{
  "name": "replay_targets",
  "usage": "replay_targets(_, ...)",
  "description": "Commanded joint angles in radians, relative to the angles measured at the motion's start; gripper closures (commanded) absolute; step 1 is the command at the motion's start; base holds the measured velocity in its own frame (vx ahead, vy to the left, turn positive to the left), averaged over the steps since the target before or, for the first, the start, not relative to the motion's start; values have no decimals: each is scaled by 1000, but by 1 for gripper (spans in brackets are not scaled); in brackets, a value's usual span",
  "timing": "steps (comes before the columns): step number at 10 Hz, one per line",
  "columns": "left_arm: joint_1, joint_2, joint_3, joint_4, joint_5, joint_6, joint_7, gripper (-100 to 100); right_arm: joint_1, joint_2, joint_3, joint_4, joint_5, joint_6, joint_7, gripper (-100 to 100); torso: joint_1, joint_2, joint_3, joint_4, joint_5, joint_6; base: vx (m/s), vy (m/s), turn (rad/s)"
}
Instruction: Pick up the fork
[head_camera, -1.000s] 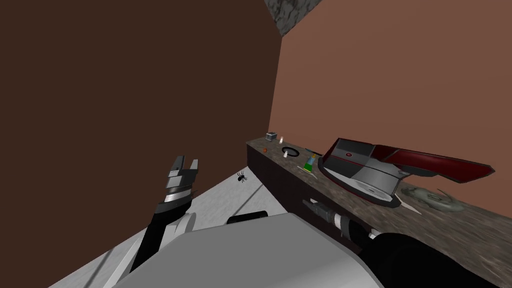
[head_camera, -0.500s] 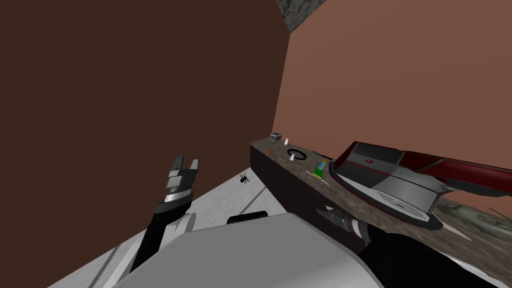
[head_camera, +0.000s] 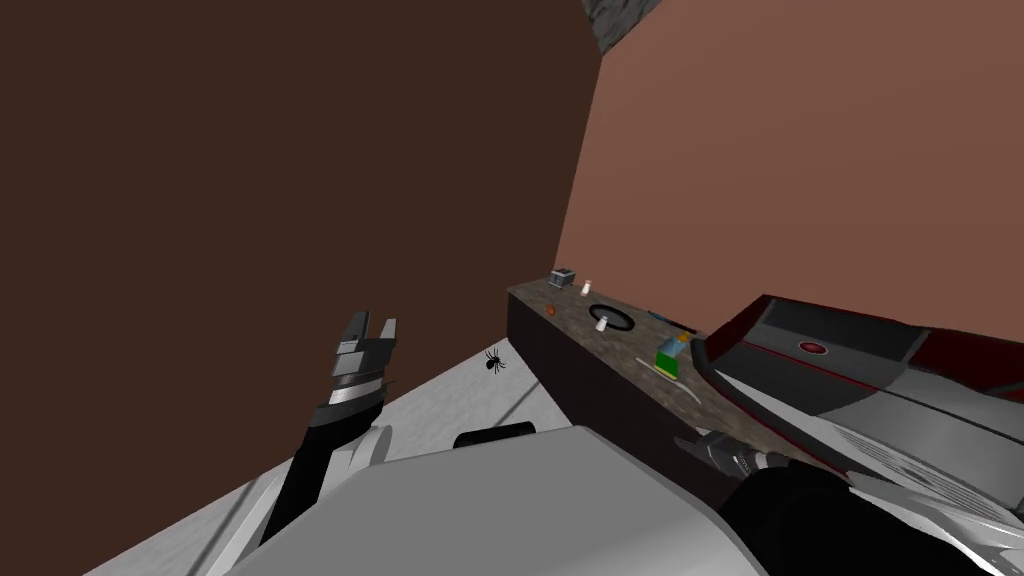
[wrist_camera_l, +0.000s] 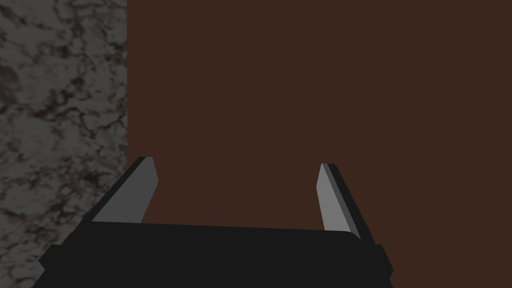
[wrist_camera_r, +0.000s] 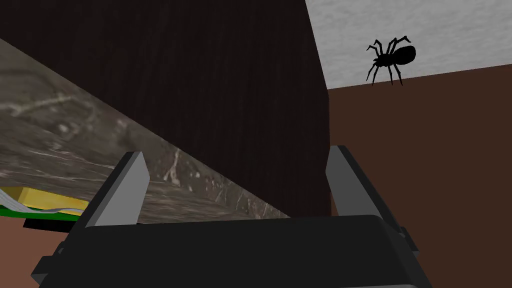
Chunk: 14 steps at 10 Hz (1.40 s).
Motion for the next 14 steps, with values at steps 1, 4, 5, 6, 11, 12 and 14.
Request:
replay_targets(1, 0, 0, 0, 0, 0, 0, 0, 0, 32, -46, 12, 50, 2, 12, 21, -100, 0, 0, 0, 0, 0, 0, 142, 12, 250)
replay_targets(4, 0, 0, 0, 0, 0, 0, 0, 0, 64, -108, 47, 119, 11, 32, 41, -100, -3, -1, -1, 0, -1, 1, 144, -43, 193)
replay_targets(5, 0, 0, 0, 0, 0, 0, 0, 0, 64, -108, 47, 119, 11, 32, 41, -100, -6, -2, -1, 0, -1, -1, 126, -74, 183)
replay_targets(6, 0, 0, 0, 0, 0, 0, 0, 0, 72, -121, 58, 132, 13, 37, 45, -100, -5, -1, -1, 0, -2, 0, 74, -60, 141)
replay_targets(11, 0, 0, 0, 0, 0, 0, 0, 0, 106, -83, 28, 168, 64, 16, 50, -100, -1, 6, 3, 1, -1, 1, 61, -57, 159)
replay_targets(12, 0, 0, 0, 0, 0, 0, 0, 0, 106, -74, 5, 168, 94, 16, 50, -100, -1, 5, 3, 1, -1, 2, 51, -19, 37)
replay_targets(14, 0, 0, 0, 0, 0, 0, 0, 0, 119, -28, -49, 188, 145, -14, 45, -100, 0, 6, 3, 1, 0, 2, 29, -8, 31)
